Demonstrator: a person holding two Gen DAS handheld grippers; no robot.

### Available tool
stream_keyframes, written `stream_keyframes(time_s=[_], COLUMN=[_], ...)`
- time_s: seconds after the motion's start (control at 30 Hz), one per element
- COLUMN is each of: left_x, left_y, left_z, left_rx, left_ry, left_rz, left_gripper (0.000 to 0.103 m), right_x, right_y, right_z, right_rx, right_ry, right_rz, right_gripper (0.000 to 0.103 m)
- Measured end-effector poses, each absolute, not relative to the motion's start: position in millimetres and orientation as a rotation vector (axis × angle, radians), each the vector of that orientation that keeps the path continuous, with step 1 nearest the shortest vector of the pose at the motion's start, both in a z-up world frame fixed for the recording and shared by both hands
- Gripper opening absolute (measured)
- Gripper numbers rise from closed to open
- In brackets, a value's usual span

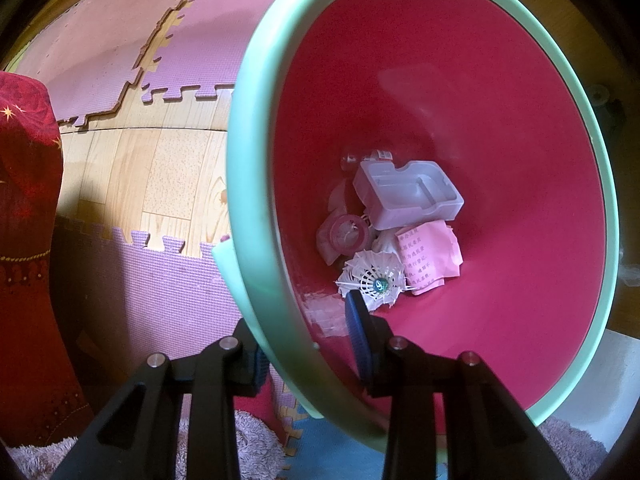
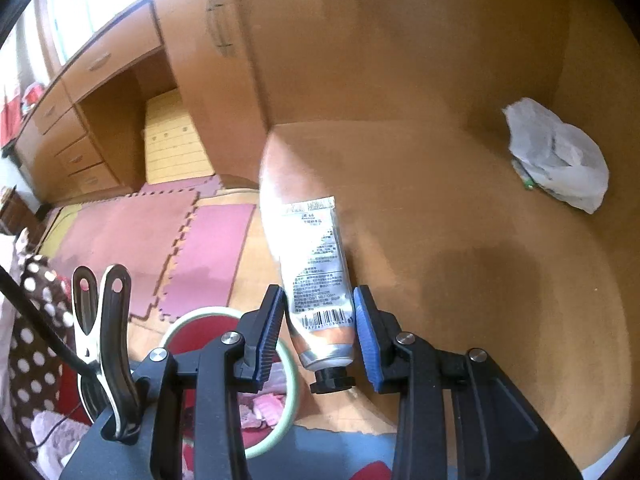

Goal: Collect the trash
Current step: 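Lift the tube with the right tool and carry it over the bucket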

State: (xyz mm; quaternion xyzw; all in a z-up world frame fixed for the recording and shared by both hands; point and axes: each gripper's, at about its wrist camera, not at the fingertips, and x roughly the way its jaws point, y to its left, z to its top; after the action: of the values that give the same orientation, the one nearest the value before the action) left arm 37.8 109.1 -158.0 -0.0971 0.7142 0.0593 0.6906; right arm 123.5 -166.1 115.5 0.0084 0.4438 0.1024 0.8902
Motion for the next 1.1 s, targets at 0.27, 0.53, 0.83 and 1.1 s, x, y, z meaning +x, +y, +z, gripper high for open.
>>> stream_keyframes(time_s=[0.27, 0.53, 0.83, 1.1], left_x=[37.7, 37.8, 37.6, 37.4], left_y=[109.2, 110.0, 110.2, 109.2], left_z=[-157.9, -157.9, -157.9, -157.9], left_rx=[-0.217, -0.217, -0.217, -0.217], left_ry=[1.597, 1.596, 1.596, 1.596], left_rz=[0.133, 0.133, 0.132, 0.132], left_gripper=[0.036, 0.036, 0.036, 0.036], right_x=[106.5, 98.3, 99.6, 96.2], right_y=[-135.4, -108.1, -72.9, -53.4], right_z=[100.4, 55.9, 0.3, -49.0], right_rx=[0.013, 0.007, -0.023, -0.117], right_ry=[0.95, 1.033, 1.141, 1.239], right_rz=[0.304, 0.372, 0.438, 0.459], right_gripper=[0.036, 0.037, 0.037, 0.037])
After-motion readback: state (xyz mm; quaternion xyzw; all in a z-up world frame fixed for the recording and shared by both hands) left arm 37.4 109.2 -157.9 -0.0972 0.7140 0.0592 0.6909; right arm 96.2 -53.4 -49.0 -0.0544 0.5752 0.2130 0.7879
